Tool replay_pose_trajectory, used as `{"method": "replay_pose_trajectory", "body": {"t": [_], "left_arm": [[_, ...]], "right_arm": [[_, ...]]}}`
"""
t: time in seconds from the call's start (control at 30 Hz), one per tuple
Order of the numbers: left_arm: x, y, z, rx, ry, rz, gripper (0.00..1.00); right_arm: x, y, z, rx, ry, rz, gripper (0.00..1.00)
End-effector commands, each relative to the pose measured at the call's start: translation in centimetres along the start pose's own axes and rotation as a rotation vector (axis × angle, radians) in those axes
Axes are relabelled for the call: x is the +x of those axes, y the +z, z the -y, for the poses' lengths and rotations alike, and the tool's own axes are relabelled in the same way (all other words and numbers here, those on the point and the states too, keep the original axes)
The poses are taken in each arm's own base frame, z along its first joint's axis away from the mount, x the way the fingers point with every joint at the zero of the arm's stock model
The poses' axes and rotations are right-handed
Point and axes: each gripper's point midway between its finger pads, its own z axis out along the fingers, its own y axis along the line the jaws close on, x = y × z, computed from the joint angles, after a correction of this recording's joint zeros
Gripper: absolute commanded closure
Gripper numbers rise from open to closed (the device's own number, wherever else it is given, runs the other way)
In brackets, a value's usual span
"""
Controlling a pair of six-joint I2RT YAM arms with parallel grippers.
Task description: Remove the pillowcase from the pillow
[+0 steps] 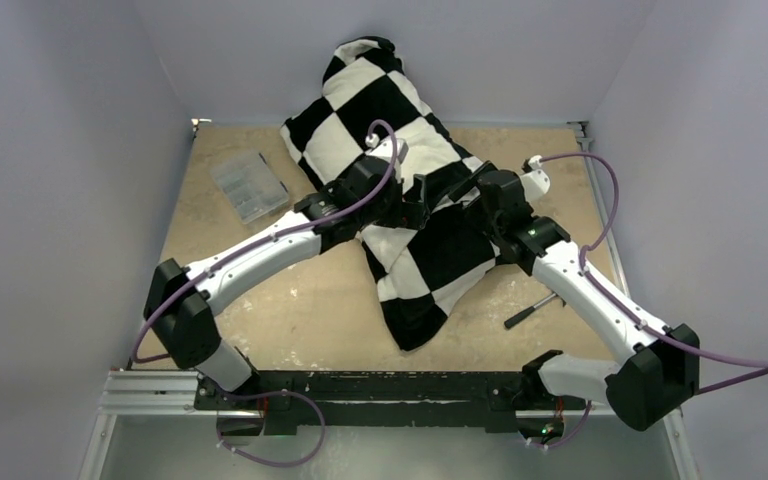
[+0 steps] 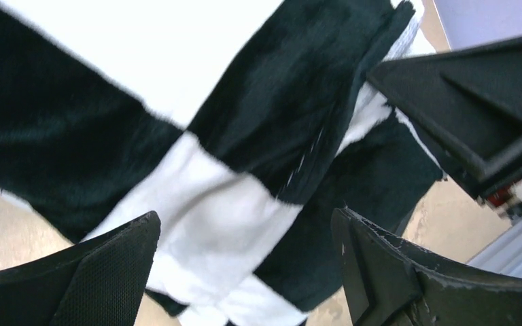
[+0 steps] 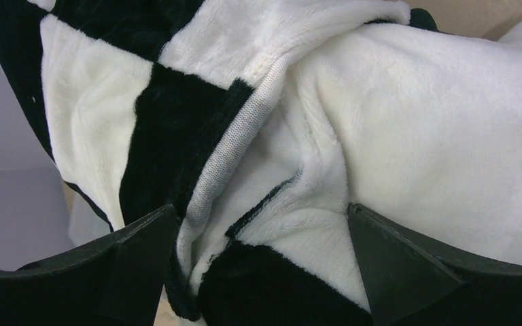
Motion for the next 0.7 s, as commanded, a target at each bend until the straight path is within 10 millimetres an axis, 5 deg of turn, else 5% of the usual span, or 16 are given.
{"method": "replay_pose_trajectory", "body": {"t": [0.0, 0.23, 0.67], "left_arm": [[-2.4, 1.1, 1.1, 0.014, 0.106, 0.025, 0.04], [-2.1, 3.0, 2.0, 0.06, 0.161, 0.016, 0.05], [-2.2, 3.5, 0.6, 0.008, 0.203, 0.046, 0.15]], "right_arm": [[0.5, -1.3, 2.3, 0.128, 0.025, -0.044, 0.01], [0.5, -2.3, 2.3, 0.094, 0.028, -0.065, 0.01], [3.1, 0.0, 4.1, 0.179, 0.021, -0.112, 0.02]]}}
